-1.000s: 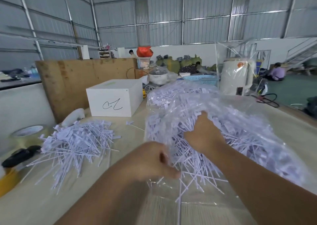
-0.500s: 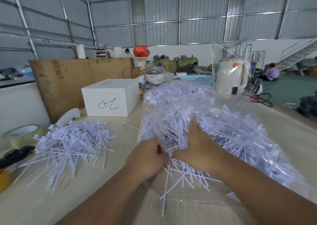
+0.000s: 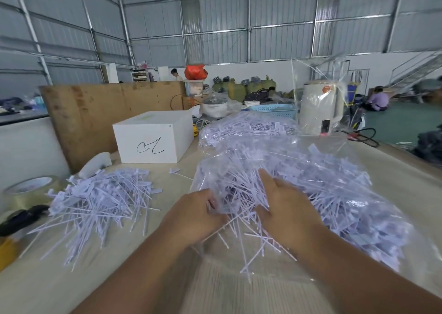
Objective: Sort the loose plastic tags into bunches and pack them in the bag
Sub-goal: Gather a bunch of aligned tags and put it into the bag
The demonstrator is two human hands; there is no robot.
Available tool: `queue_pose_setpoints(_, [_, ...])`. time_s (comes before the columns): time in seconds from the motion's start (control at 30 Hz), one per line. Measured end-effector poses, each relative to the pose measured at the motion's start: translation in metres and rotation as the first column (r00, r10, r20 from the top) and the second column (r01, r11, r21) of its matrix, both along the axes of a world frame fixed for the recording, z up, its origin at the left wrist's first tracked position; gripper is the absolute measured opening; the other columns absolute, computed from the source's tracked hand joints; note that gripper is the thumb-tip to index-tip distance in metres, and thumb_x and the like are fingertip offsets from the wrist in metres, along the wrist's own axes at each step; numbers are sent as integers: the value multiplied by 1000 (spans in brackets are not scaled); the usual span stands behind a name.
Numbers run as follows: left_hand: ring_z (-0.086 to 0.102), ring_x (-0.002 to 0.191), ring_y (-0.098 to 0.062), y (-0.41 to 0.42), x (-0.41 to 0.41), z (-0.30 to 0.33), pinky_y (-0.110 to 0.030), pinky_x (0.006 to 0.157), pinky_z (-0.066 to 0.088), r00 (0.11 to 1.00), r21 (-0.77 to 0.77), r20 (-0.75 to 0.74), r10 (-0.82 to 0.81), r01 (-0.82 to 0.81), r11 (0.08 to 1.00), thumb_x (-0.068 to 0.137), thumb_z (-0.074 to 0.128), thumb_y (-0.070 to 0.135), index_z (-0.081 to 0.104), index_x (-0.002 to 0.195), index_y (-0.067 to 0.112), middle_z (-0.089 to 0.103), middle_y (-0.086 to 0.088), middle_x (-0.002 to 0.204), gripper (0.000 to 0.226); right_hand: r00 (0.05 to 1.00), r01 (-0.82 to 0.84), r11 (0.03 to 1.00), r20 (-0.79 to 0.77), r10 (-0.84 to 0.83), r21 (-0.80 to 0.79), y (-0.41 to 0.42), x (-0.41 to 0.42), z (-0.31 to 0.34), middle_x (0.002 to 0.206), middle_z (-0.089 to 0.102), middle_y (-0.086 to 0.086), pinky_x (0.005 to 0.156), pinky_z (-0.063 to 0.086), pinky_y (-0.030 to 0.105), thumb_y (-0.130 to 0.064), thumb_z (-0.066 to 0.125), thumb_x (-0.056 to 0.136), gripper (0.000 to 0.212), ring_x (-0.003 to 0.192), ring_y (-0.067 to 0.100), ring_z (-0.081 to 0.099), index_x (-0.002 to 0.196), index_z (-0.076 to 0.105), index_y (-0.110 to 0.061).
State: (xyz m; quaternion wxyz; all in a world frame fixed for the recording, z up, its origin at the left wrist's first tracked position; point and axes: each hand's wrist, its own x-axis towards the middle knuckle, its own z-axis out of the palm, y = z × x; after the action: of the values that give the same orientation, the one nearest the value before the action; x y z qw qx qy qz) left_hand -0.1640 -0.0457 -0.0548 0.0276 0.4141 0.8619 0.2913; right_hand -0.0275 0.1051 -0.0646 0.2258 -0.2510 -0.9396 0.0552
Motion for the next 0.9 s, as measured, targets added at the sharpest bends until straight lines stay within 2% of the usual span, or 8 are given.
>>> queue_pose_setpoints(0.13, [58,79,-11,5,11,5,-32,67,50,983,244,-147,114,-75,967,83,67,52,50,107,28,56,10,94,38,989,-20,995,-145,6,-95,0,4,4,139,48,0,93,45,35,-35,55,93,68,121,22,52,150,17,-30])
queue_pose_setpoints(0.27, [46,82,-2,4,30,15,-15,70,36,939,639,-327,107,136,757,94,49,48,50,111,20,46,18,88,33,979,-9,996,-203,-9,-87,0,4,2,135,50,1,85,48,35,-35,56,92,64,115,22,56,146,21,-31])
queue_pose_setpoints(0.37, [48,68,-3,7,45,13,-12,58,33,865,485,-501,-31,311,817,91,48,43,52,95,28,44,18,70,16,974,-22,991,-224,-7,-129,3,2,0,141,49,1,92,46,36,-34,60,90,69,123,22,52,147,22,-29])
queue_pose_setpoints(0.43, [54,73,-6,13,46,5,-20,58,37,857,203,-501,-123,254,946,92,47,44,54,94,27,48,13,74,18,966,-37,983,-260,-11,-180,4,1,-1,142,47,0,93,44,35,-33,63,88,71,124,22,51,147,24,-30])
queue_pose_setpoints(0.53, [59,88,-17,16,33,-6,-31,71,48,893,-124,-418,-169,128,984,96,46,41,60,95,22,57,7,91,24,952,-29,978,-304,-37,-207,6,0,-4,132,53,3,85,45,33,-34,66,85,73,114,23,54,144,23,-34])
queue_pose_setpoints(0.67, [60,83,-19,15,24,-7,-36,73,51,931,-102,-330,-157,130,986,96,46,38,61,81,17,59,3,84,30,936,-42,969,-349,-46,-242,6,0,-5,115,55,4,74,43,32,-39,66,81,82,96,21,53,143,12,-38])
queue_pose_setpoints(0.77, [59,78,-23,18,31,-8,-35,68,48,937,-34,-307,-165,163,986,97,47,35,46,65,18,52,2,72,36,934,-68,970,-357,-21,-233,5,-2,-7,122,53,7,83,41,34,-44,65,80,87,112,25,49,145,9,-36])
queue_pose_setpoints(0.9, [60,77,-22,25,44,-11,-33,64,45,931,56,-317,-180,208,977,97,45,34,43,70,23,60,-1,78,29,933,-116,941,-361,-7,-317,1,-4,-6,117,49,2,83,35,29,-50,62,76,90,114,19,45,149,12,-32])
